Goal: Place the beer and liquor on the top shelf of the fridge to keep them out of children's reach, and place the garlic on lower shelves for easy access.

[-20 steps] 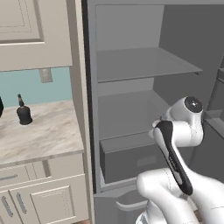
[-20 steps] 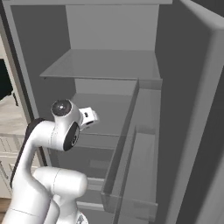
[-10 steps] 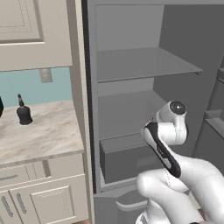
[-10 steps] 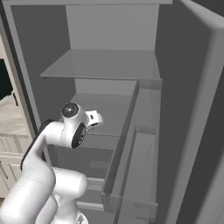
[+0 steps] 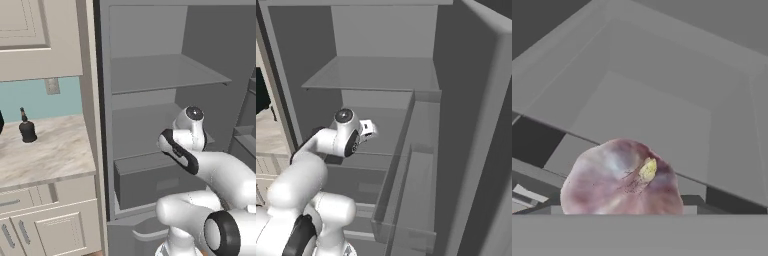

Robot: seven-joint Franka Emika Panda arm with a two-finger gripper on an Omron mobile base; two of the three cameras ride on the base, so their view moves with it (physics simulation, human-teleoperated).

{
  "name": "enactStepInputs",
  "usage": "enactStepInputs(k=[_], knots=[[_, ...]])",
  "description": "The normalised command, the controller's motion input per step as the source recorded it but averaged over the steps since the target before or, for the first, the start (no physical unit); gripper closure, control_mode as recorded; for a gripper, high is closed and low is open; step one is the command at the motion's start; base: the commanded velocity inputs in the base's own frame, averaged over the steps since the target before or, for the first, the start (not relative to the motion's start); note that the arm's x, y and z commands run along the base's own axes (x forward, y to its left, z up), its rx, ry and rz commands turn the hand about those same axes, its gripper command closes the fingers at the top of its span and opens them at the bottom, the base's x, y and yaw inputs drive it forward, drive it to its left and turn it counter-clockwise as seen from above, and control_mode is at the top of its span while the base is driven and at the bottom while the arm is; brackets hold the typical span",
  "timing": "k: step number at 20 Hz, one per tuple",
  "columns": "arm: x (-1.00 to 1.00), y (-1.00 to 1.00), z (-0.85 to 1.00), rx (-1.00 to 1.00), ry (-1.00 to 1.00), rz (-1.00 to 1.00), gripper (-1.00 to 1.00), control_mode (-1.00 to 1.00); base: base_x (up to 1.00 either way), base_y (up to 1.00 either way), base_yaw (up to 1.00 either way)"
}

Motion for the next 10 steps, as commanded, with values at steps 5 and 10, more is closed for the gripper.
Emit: enactStepInputs(k=[5,10], knots=[[0.30,0.00,-0.52,0.00,0.00,0.00,1.00,-1.00,0.00,0.00,0.00],[0.32,0.00,-0.57,0.00,0.00,0.00,1.00,-1.00,0.00,0.00,0.00]])
